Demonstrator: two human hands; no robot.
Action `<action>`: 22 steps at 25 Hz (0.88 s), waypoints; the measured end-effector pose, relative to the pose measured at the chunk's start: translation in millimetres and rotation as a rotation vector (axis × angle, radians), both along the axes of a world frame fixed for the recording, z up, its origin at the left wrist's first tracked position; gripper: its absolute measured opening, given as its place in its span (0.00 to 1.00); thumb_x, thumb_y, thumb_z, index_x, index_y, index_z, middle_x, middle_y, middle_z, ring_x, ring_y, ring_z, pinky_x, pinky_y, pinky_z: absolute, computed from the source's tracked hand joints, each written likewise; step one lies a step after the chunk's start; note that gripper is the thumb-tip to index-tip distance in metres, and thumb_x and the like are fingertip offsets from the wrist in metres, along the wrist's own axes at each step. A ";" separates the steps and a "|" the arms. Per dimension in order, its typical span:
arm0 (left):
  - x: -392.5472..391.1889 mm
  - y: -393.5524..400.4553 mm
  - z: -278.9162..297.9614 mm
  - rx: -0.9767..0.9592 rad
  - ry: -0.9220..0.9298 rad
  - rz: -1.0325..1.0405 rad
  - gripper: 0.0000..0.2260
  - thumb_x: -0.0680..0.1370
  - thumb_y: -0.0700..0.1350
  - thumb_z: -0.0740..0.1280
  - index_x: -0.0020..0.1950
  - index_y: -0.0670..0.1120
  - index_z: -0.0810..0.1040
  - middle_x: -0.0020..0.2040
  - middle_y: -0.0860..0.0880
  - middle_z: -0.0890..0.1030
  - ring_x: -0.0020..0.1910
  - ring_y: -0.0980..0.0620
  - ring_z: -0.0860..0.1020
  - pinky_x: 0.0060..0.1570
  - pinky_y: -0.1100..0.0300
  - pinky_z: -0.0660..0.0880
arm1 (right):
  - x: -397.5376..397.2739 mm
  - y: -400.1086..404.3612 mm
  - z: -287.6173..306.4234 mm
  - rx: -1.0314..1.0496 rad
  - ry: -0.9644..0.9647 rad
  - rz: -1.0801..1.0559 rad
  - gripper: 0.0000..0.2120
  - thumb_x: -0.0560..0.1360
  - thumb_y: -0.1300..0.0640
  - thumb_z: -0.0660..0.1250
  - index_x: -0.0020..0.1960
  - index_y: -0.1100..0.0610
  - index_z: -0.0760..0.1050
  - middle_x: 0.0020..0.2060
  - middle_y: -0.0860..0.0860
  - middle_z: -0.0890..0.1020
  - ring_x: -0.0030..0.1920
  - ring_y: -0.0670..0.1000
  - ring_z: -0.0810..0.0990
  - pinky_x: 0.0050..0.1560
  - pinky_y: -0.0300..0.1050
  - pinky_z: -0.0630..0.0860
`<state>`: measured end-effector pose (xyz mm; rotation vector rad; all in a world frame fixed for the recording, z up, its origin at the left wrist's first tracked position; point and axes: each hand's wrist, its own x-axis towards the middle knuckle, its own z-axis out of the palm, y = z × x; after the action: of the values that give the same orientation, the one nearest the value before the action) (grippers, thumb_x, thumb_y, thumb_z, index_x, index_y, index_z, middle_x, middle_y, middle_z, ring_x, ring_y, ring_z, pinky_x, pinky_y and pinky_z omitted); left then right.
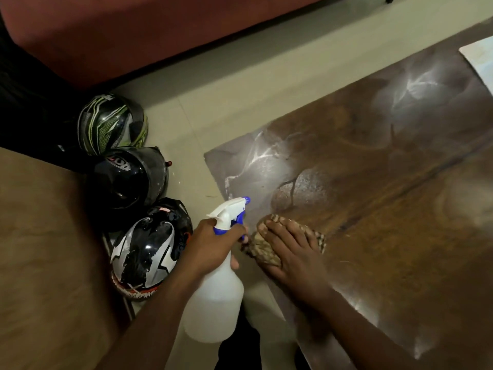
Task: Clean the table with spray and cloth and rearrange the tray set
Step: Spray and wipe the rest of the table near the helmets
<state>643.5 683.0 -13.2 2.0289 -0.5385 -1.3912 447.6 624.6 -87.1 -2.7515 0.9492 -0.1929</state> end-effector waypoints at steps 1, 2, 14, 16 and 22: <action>10.9 0.4 0.2 0.008 -0.002 0.003 0.12 0.68 0.54 0.66 0.44 0.49 0.83 0.37 0.46 0.85 0.26 0.41 0.81 0.45 0.44 0.80 | -4.8 -10.0 -0.3 -0.019 0.006 0.043 0.24 0.74 0.39 0.59 0.65 0.50 0.73 0.66 0.47 0.75 0.66 0.54 0.70 0.63 0.53 0.62; 20.8 -0.9 0.2 0.018 -0.011 -0.003 0.11 0.68 0.52 0.65 0.40 0.46 0.81 0.35 0.47 0.84 0.25 0.41 0.81 0.44 0.46 0.80 | -1.3 -22.0 -0.3 -0.046 0.003 0.012 0.24 0.73 0.40 0.59 0.65 0.50 0.73 0.65 0.48 0.75 0.66 0.54 0.70 0.62 0.53 0.62; 82.3 -19.1 -4.2 -0.032 0.020 0.081 0.07 0.74 0.47 0.67 0.45 0.46 0.83 0.41 0.49 0.86 0.27 0.40 0.81 0.38 0.49 0.80 | 72.2 -87.1 1.0 0.024 -0.016 -0.475 0.27 0.73 0.41 0.57 0.65 0.56 0.71 0.65 0.56 0.74 0.64 0.61 0.71 0.61 0.56 0.63; 86.4 -21.7 -7.0 -0.042 0.018 0.086 0.09 0.75 0.48 0.66 0.43 0.44 0.83 0.40 0.48 0.85 0.26 0.40 0.81 0.38 0.50 0.80 | 134.7 -86.3 2.2 0.049 -0.037 -0.511 0.26 0.74 0.40 0.57 0.65 0.55 0.71 0.65 0.55 0.74 0.66 0.60 0.69 0.63 0.55 0.61; 98.2 -21.7 1.3 -0.022 0.042 0.120 0.11 0.76 0.49 0.68 0.46 0.42 0.83 0.41 0.49 0.86 0.25 0.43 0.80 0.42 0.50 0.80 | 134.4 -99.3 -4.7 -0.037 -0.044 -0.168 0.25 0.73 0.42 0.59 0.65 0.53 0.72 0.64 0.53 0.76 0.65 0.58 0.72 0.61 0.56 0.67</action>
<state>741.7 661.3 -11.9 1.9762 -0.4050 -1.3468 582.0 525.3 -91.8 -2.6876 1.1768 -0.2999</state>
